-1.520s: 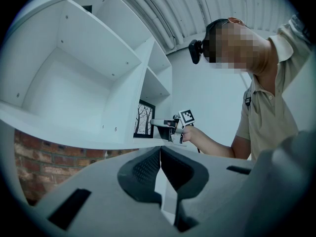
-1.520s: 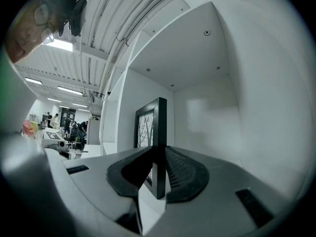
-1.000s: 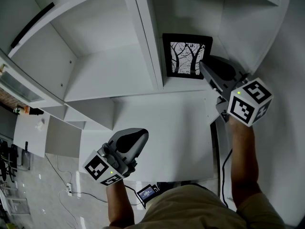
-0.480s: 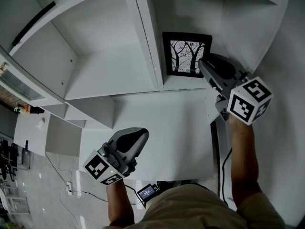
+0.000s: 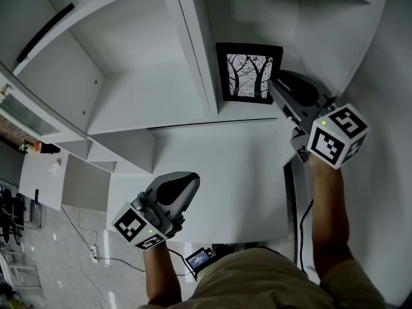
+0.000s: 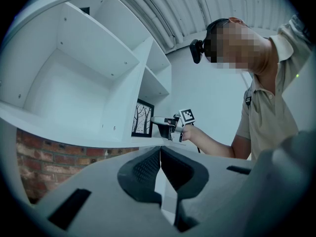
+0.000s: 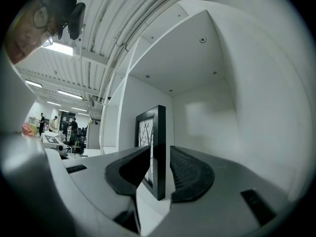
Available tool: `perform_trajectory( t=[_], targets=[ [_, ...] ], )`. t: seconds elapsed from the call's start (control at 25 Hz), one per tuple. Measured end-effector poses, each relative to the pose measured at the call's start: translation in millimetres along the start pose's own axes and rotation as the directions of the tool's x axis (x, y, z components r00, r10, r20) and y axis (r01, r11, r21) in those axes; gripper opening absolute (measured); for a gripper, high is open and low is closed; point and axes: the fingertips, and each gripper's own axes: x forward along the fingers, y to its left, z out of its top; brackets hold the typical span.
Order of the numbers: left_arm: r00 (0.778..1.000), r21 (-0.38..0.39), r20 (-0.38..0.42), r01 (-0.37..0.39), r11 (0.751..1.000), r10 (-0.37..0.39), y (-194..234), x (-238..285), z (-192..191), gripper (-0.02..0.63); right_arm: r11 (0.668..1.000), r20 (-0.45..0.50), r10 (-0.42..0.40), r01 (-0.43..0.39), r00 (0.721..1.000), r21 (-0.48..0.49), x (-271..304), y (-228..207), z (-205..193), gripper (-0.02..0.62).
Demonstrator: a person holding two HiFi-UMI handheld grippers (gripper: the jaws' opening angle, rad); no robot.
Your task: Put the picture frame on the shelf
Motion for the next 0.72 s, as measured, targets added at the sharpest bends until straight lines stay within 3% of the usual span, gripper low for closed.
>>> perform_trajectory(
  t=[0.72],
  targets=[
    [0.998,0.034,-0.019,-0.066,0.997,0.067,-31.0,-0.3,6.8,0.011,1.000,0.082,0.019,-0.018,0.996,-0.006,-49.1,5.2,19.5,0.107]
  ],
)
